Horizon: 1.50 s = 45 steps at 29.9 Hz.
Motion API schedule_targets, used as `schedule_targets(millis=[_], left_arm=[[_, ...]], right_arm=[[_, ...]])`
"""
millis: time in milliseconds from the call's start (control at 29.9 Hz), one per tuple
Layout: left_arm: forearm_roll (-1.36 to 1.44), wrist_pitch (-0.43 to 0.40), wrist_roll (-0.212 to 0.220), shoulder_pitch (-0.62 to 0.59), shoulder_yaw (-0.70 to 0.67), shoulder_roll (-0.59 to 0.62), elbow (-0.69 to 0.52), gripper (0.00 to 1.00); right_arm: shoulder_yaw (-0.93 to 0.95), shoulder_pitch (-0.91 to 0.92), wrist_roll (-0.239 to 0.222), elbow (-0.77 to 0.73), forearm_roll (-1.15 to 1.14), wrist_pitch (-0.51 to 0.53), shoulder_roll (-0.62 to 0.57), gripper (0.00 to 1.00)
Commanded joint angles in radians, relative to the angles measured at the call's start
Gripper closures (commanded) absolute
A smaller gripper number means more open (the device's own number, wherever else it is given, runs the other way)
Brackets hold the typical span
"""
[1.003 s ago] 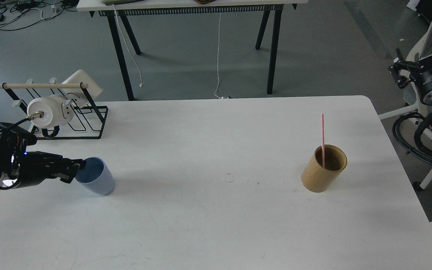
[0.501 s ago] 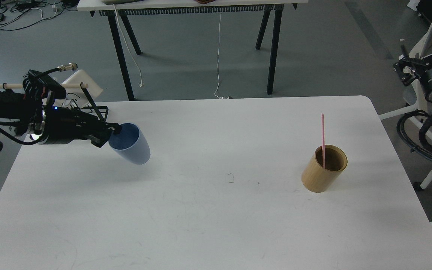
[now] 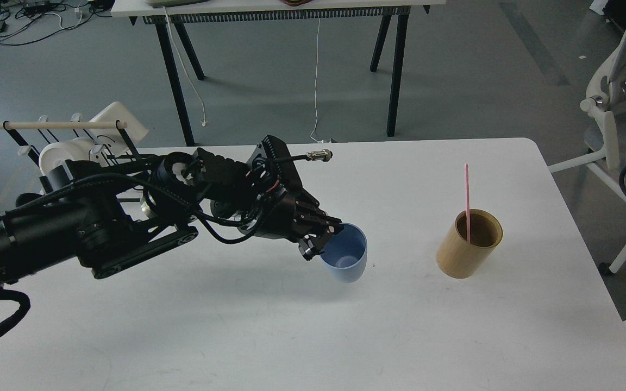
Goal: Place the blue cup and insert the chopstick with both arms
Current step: 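Carry the blue cup toward the table center and set it down, then release the blue cup and retract the left arm to rest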
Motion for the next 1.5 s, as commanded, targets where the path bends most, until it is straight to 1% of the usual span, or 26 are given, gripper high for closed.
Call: schedule_targets(millis=[0,301,635,735,869,969,1036,1070,1170,1237,1370,1471], left_arm=[[0.0,0.0,0.009,0.019,0.012,-0.033,0.057,0.96],[0.0,0.0,0.012,0.06,0.012,-0.02,0.083,0.94],[0.0,0.0,0.001,0.063,-0.006,-0.02,0.082,0.79],[0.0,0.0,-0.004,0.066,-0.025,-0.001,0.07,0.7],[0.0,0.0,-0.013,0.094,-0.083,0.055,0.042,0.54],[0.0,0.0,-0.063,0.105,-0.182,0.102,0.031,0.44],[0.0,0.0,-0.088,0.109,-0.259,0.136,0.031,0.33],[-0.002,0.0,-0.091,0.111,-0.302,0.151,0.031,0.28],[-0.213,0.0,-0.088,0.112,-0.42,0.177,0.042,0.12],[-0.409,0.0,-0.082,0.114,-0.48,0.196,0.062,0.01],[-0.779,0.0,-0.082,0.112,-0.503,0.245,0.152,0.01],[-1.072,0.0,-0.086,0.109,-0.506,0.248,0.278,0.01]], right_arm=[[0.001,-0.005,0.0,-0.002,0.0,0.0,-0.004,0.01],[0.001,-0.009,0.001,0.0,0.0,0.0,0.008,0.01],[-0.005,-0.009,0.0,0.002,0.0,0.0,0.01,0.01],[-0.01,-0.009,-0.002,0.003,0.0,0.0,0.007,0.01],[-0.016,-0.009,-0.005,0.006,0.0,0.0,-0.001,0.01],[-0.019,-0.011,-0.006,0.026,-0.002,0.0,-0.004,0.01],[-0.021,-0.012,-0.006,0.044,-0.003,0.0,-0.019,0.01],[-0.03,-0.012,-0.005,0.057,-0.003,0.0,-0.03,0.01],[-0.077,-0.015,-0.002,0.098,-0.003,0.0,-0.055,0.01],[-0.111,-0.015,0.0,0.13,-0.005,0.0,-0.081,0.01],[-0.151,-0.015,0.0,0.189,-0.02,0.0,-0.124,0.02],[-0.195,-0.014,0.0,0.241,-0.023,0.0,-0.165,0.02]])
